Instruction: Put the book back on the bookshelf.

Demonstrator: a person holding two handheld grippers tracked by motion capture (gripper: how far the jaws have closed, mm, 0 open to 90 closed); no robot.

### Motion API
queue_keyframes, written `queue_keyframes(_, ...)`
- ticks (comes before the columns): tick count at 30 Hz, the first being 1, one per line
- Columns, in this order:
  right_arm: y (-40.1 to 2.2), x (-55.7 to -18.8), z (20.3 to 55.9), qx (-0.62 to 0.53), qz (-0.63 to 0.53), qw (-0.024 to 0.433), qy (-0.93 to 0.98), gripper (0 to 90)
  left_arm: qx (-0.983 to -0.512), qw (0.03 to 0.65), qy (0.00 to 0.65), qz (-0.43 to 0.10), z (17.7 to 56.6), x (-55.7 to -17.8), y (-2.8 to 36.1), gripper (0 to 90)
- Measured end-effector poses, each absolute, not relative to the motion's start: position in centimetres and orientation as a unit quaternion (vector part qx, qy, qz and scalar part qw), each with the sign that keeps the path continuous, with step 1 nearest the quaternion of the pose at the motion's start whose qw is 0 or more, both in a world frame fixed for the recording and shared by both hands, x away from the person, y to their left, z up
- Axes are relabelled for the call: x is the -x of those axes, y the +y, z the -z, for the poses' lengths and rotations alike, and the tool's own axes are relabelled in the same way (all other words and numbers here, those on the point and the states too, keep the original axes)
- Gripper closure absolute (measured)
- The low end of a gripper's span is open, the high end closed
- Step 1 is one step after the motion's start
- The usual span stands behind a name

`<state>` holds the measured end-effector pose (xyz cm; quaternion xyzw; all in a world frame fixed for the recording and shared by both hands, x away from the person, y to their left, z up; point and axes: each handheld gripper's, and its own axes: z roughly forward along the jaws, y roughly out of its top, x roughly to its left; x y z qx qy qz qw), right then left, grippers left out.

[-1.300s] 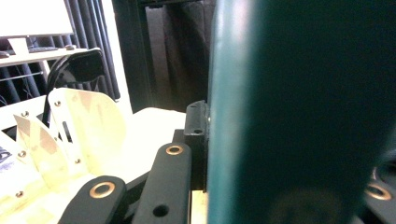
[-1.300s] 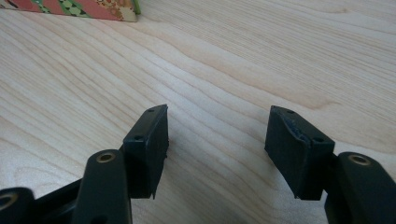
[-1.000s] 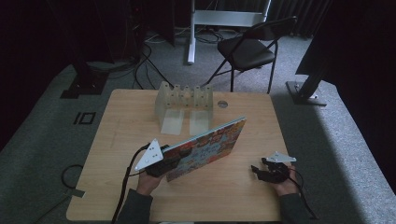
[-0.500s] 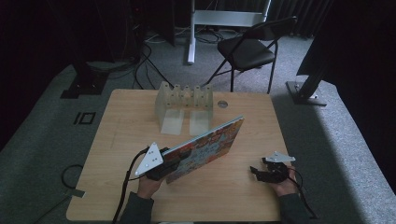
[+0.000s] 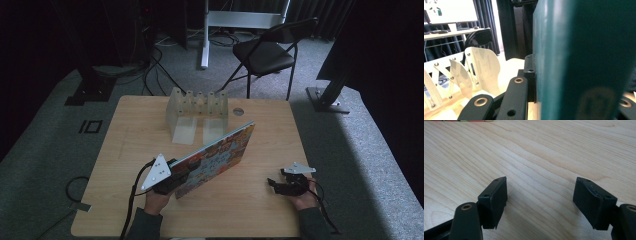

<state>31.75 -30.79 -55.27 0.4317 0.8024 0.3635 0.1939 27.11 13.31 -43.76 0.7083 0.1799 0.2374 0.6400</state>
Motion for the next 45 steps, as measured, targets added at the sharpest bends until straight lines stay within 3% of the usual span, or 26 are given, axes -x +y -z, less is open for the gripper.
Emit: queue_keyframes(45, -30.8, -31.8, 55.3, -0.431, -0.364, 0.193, 0.803, 26.5, -0.705, 0.620, 0.211, -0.272, 43.5, -26.7, 14.7, 79.5)
